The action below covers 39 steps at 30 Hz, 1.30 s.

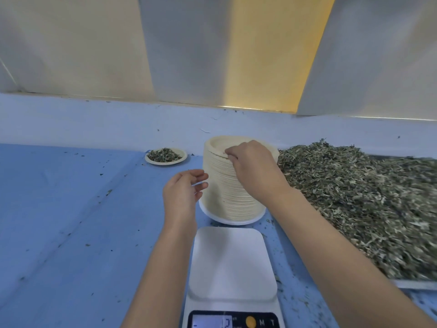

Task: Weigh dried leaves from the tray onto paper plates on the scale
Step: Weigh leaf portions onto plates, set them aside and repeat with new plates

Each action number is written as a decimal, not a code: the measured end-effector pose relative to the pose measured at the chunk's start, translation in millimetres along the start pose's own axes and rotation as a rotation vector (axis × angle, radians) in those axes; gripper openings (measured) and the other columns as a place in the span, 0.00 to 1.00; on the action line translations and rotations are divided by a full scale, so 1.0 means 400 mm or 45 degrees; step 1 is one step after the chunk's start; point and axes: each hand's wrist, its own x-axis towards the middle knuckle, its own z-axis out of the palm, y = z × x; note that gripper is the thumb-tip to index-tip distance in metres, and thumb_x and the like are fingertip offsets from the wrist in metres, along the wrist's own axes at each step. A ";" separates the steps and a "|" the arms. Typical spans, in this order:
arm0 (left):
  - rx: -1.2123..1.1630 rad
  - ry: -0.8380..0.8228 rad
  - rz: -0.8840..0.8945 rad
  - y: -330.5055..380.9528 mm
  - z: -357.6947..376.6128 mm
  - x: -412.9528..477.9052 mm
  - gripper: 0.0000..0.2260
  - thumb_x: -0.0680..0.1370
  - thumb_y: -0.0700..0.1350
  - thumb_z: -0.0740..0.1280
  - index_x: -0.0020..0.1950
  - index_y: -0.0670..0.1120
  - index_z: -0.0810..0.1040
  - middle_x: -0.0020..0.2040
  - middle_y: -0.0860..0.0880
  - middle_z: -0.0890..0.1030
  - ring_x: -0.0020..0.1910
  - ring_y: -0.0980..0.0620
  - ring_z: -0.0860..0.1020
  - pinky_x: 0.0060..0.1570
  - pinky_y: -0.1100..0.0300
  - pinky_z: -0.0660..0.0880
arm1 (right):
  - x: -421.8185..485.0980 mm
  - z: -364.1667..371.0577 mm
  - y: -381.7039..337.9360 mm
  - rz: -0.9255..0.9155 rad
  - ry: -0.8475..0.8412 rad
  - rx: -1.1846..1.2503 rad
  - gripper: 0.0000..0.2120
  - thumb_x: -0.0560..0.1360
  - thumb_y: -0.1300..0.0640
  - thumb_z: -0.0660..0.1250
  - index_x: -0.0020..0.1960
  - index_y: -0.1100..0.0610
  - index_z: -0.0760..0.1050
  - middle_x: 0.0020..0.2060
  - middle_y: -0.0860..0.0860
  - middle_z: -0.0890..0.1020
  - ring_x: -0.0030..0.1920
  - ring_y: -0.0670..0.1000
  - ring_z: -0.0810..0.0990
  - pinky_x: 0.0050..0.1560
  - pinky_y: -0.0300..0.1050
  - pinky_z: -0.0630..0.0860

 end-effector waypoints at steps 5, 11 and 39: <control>-0.026 -0.015 0.041 0.014 0.000 -0.006 0.11 0.77 0.37 0.59 0.43 0.45 0.80 0.38 0.51 0.83 0.33 0.57 0.80 0.38 0.66 0.75 | -0.006 0.003 0.004 -0.023 0.234 0.127 0.17 0.79 0.68 0.56 0.64 0.61 0.75 0.54 0.57 0.81 0.58 0.58 0.72 0.53 0.42 0.64; -0.108 -0.055 0.097 0.068 -0.022 0.014 0.11 0.79 0.52 0.62 0.49 0.45 0.79 0.42 0.50 0.85 0.36 0.55 0.83 0.30 0.67 0.75 | -0.074 -0.019 -0.041 -0.385 0.522 0.172 0.14 0.69 0.75 0.67 0.53 0.69 0.80 0.42 0.60 0.83 0.45 0.61 0.80 0.44 0.49 0.76; 1.127 -0.418 -0.280 0.114 -0.124 -0.067 0.13 0.80 0.50 0.62 0.48 0.42 0.81 0.40 0.44 0.84 0.24 0.53 0.79 0.26 0.64 0.78 | -0.239 0.049 0.053 0.795 -0.033 1.023 0.11 0.70 0.64 0.70 0.42 0.47 0.81 0.41 0.48 0.84 0.45 0.48 0.83 0.54 0.52 0.79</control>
